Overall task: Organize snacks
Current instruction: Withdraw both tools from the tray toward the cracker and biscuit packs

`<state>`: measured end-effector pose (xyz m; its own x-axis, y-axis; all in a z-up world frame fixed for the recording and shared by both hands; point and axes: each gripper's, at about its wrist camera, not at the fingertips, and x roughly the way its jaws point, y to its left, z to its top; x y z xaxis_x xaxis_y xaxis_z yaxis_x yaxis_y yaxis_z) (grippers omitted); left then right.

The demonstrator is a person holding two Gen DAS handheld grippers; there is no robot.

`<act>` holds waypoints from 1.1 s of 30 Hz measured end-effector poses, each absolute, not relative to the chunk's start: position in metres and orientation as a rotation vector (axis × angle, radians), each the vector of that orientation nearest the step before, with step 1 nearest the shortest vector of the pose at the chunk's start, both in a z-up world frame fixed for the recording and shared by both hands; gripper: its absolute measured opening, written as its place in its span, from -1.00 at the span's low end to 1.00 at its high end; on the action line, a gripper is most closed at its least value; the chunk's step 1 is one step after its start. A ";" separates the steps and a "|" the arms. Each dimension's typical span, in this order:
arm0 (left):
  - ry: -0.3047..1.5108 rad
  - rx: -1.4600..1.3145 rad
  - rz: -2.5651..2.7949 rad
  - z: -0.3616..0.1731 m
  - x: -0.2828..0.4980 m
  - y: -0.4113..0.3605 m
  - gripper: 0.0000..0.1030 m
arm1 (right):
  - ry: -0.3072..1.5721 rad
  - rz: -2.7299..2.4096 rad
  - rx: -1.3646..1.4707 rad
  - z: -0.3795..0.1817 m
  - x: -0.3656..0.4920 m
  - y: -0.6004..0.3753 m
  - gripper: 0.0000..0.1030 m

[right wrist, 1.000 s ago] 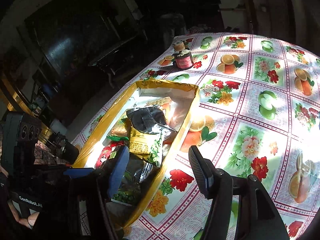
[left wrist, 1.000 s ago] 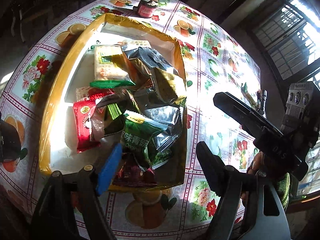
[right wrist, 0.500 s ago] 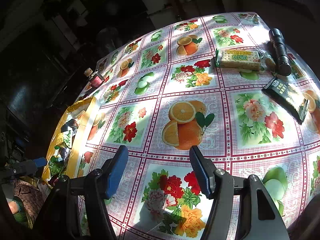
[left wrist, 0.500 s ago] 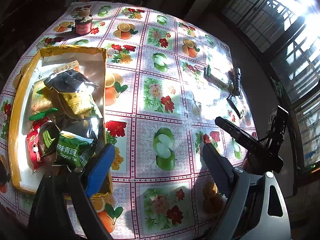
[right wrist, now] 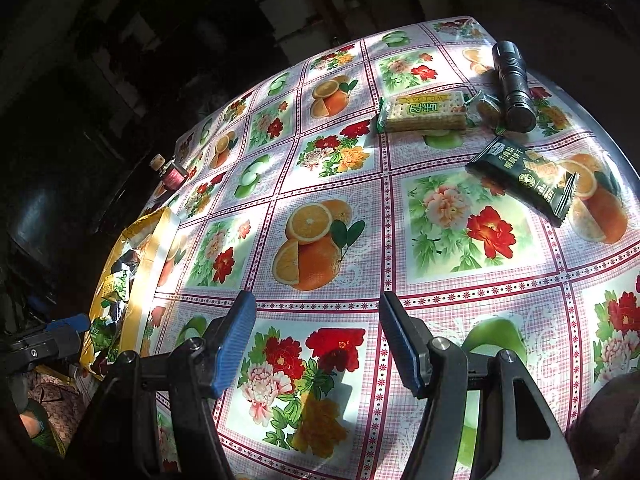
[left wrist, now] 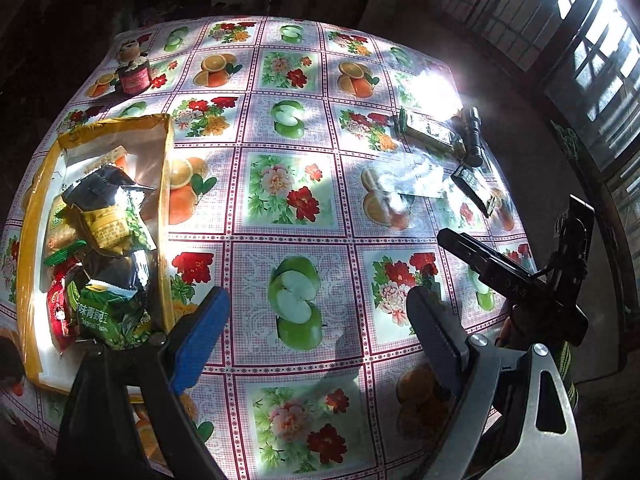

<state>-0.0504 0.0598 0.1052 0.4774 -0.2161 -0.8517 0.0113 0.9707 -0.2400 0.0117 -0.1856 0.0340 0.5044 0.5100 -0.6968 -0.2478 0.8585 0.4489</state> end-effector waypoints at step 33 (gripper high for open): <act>1.051 -0.024 -0.099 0.094 -0.046 0.016 0.74 | 0.943 0.433 0.159 0.038 0.021 -0.186 0.33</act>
